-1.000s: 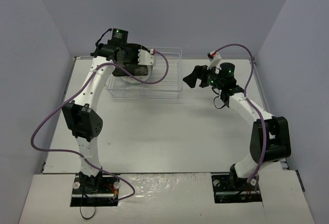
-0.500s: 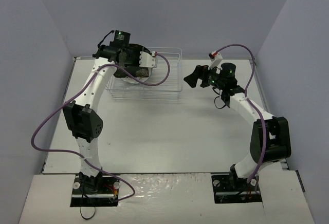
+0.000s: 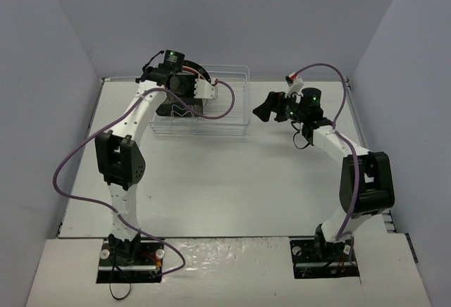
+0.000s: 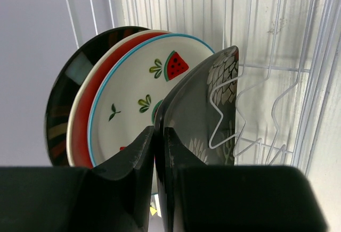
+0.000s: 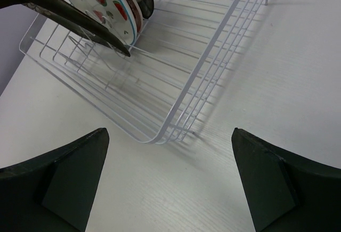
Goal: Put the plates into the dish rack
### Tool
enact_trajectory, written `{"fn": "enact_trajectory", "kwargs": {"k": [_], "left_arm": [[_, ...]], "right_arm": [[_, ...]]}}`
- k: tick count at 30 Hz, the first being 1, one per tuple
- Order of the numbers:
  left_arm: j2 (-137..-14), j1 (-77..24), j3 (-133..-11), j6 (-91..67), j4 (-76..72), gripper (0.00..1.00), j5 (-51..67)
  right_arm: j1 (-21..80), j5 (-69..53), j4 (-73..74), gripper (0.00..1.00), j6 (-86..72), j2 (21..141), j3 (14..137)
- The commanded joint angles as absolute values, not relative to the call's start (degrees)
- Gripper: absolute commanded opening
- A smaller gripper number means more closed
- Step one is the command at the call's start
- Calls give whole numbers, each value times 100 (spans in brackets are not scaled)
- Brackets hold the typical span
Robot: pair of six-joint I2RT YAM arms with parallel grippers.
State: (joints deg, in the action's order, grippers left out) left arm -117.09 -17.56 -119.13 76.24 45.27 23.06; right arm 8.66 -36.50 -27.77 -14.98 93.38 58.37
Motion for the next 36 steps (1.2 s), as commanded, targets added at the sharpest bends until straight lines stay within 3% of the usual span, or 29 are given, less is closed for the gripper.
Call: {"fn": "enact_trajectory", "kwargs": {"k": [1, 7, 8, 10, 11, 16, 23, 30, 36], "left_arm": [[-11477, -1775, -12185, 7655, 3783, 0, 2322], [-11593, -1784, -12085, 7362, 3436, 2, 2118], [-11593, -1784, -12076, 7226, 3358, 10, 2083], [-11585, -1776, -12093, 7225, 3333, 39, 2058], [-11576, -1775, -12102, 7221, 3323, 45, 2045], [-11510, -1777, -12060, 7252, 3233, 60, 1916], [-11249, -1847, -12173, 7100, 3197, 96, 1778], [-10818, -1872, -12523, 6201, 3026, 97, 1914], [-10528, -1863, -12652, 4829, 1850, 97, 1391]], "right_arm": [[760, -3817, -3197, 97, -1504, 9236, 5983], [695, -3824, -3173, 97, -1520, 9193, 5924], [694, -3832, -3181, 97, -1521, 9193, 5915], [686, -3832, -3173, 97, -1537, 9202, 5931], [686, -3832, -3177, 97, -1542, 9198, 5933], [686, -3842, -3207, 97, -1576, 9180, 5909], [679, -3837, -3193, 98, -1617, 9050, 5826], [675, -3391, -3074, 99, -1746, 8741, 5809], [618, -2776, -2895, 100, -2141, 8502, 5812]]}}
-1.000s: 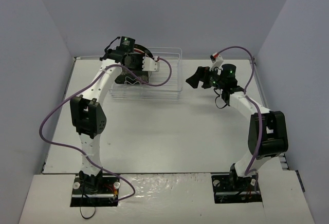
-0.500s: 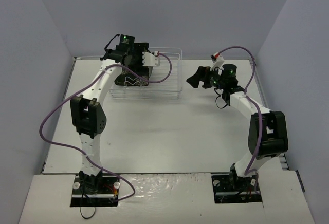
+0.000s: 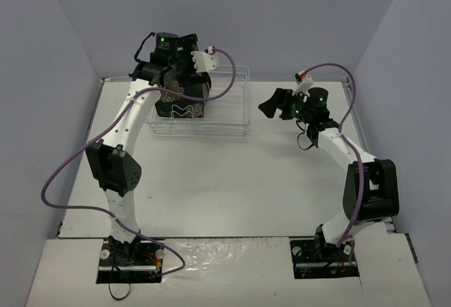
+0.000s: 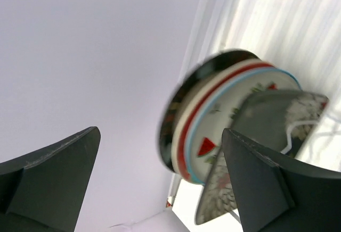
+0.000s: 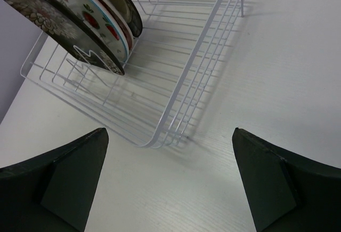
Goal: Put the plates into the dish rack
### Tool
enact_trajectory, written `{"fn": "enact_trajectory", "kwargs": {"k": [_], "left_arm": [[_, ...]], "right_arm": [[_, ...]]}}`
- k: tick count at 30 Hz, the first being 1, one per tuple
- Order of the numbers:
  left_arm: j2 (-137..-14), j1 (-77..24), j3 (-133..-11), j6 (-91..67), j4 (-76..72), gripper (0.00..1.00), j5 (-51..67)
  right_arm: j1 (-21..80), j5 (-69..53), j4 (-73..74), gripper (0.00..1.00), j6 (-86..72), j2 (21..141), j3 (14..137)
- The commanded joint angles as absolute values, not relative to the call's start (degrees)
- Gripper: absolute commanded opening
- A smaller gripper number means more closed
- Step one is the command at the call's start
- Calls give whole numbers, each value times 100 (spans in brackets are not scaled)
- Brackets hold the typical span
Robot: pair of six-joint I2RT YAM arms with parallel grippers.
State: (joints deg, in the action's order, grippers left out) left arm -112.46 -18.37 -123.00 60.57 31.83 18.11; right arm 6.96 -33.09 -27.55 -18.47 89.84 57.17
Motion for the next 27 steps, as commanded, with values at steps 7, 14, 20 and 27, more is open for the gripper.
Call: {"fn": "enact_trajectory", "kwargs": {"k": [7, 14, 20, 27], "left_arm": [[-10201, -1706, -13090, 1585, 1624, 97, -2625], [-9177, 562, -11160, -2194, 2913, 97, -1141], [-8029, 1195, -8049, -3302, 2406, 97, -1404], [-7957, 1192, -7330, -3314, 2391, 97, -1421]], "right_arm": [[332, -1171, -2243, 100, -2582, 8005, 5527], [130, 32, -1935, 100, -2884, 7439, 4885], [140, 1302, -1529, 100, -2936, 6884, 4554], [149, 1484, -1699, 100, -2863, 6428, 4266]]}}
